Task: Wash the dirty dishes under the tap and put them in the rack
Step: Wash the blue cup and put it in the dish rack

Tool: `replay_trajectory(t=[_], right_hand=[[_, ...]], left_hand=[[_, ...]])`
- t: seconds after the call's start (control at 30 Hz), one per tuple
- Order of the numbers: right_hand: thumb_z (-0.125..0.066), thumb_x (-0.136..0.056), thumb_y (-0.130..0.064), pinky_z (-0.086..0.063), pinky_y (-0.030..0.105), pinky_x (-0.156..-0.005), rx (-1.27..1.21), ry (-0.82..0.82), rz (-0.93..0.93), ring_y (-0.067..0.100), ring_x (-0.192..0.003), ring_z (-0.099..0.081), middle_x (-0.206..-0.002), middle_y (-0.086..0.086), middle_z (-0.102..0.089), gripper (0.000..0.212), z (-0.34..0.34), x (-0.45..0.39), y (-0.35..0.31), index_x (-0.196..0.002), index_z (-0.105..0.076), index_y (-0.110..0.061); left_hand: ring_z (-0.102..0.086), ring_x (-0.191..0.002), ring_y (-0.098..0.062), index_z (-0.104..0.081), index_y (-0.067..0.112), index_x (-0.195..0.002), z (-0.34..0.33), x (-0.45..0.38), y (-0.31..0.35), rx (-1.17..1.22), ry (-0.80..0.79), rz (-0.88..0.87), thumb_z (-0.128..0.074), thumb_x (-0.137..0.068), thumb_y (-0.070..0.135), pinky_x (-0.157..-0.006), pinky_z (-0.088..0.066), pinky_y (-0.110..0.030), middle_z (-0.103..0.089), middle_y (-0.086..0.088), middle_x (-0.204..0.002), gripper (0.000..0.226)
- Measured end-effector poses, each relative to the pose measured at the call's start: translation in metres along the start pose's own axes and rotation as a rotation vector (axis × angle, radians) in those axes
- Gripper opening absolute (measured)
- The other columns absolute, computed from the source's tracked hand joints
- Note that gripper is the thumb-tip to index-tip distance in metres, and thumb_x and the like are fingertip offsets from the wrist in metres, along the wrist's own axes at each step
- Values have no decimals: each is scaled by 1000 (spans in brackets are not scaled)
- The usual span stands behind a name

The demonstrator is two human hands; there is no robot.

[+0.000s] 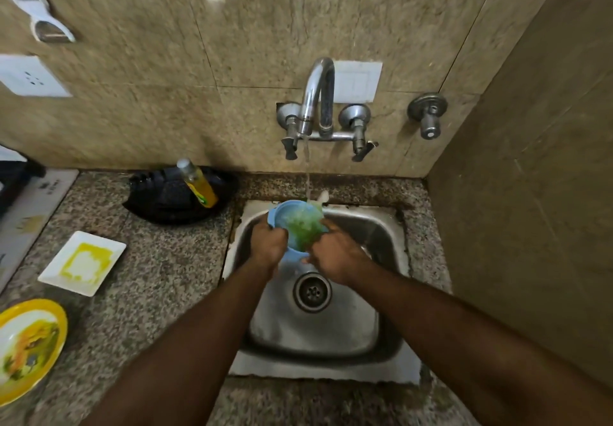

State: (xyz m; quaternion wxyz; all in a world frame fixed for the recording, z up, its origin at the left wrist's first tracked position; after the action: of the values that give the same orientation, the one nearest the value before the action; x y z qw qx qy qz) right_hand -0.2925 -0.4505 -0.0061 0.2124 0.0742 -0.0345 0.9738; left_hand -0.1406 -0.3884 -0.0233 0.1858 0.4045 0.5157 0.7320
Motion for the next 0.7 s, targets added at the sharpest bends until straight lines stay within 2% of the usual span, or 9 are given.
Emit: replay_trajectory(t=[0.07,0.1,0.17,0.2,0.27,0.4,0.5,0.63,0.7], right_hand=[[-51,-94,-57,-20,43,-121,88,8,103,24,-107,-68,-101,2,-76,45,-5,0,20,-110,-75,-23],[-52,-94,-53,-15,47,-123,143,-24,147,22,-108,-67,-102,0,-74,38,-3,-1,30,-108,-74,-25],[-52,-95,-31,-4,52,-124,227,-71,212,19,-121,-60,-113,-3,-69,20,4,-7,44,-106,-69,-27],[-54,-94,-23,-5,54,-125,251,-84,219,18,-128,-57,-116,-3,-69,20,9,-9,47,-106,-69,-27],[-60,-89,-20,-10,53,-125,259,-29,218,18,-132,-54,-111,-3,-73,21,18,-14,44,-104,-74,-24],[-51,-94,-32,6,39,-122,146,-59,93,19,-112,-65,-99,-3,-74,26,19,-19,18,-105,-72,-23],[-56,-90,-33,-5,39,-125,96,-30,111,21,-108,-67,-99,-2,-76,27,10,-16,13,-106,-75,-21],[-45,-90,-55,-27,47,-121,160,71,279,22,-97,-69,-88,-3,-75,46,15,-10,31,-94,-78,-22],[-64,-84,-37,-28,53,-120,238,59,340,22,-100,-70,-88,-3,-74,21,22,-12,39,-88,-78,-22]], left_hand=[[-71,-88,-31,-74,10,-111,6,-6,15,-97,-82,21,-56,-67,-1,-77,-60,-43,-75,-14,-100,48],[-71,-87,-33,-75,10,-108,10,-9,24,-153,-144,43,-56,-60,1,-76,-60,-44,-75,-16,-98,52],[-68,-83,-37,-74,5,-104,19,-17,40,-232,-255,109,-55,-48,5,-72,-55,-47,-69,-22,-91,60],[-66,-80,-38,-73,2,-102,21,-23,44,-247,-270,129,-56,-46,6,-70,-53,-49,-67,-24,-90,59],[-68,-81,-37,-72,4,-97,22,-25,51,-211,-208,128,-59,-44,7,-73,-56,-48,-69,-24,-91,55],[-74,-88,-33,-69,17,-115,8,-6,38,51,-40,59,-64,-48,5,-75,-64,-51,-76,-14,-101,68],[-76,-91,-34,-70,22,-118,-2,9,12,117,-57,39,-56,-57,3,-74,-63,-55,-77,-14,-106,65],[-71,-97,-51,-72,14,-106,10,4,17,-11,-183,170,-53,-50,4,-77,-58,-71,-73,-28,-109,60],[-71,-93,-52,-68,18,-114,19,-1,27,-116,-291,249,-53,-58,0,-72,-61,-64,-72,-26,-108,60]])
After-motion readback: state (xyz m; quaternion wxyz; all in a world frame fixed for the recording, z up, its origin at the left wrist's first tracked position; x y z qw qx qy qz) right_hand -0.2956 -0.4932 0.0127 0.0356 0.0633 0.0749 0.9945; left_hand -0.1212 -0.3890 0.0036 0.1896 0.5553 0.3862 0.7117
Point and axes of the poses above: each hand's wrist, its own x-axis away from the middle knuckle, its own z-axis out of the back of the hand, y = z × x, the point moved 2 cm from there along -x, towards the middle knuckle
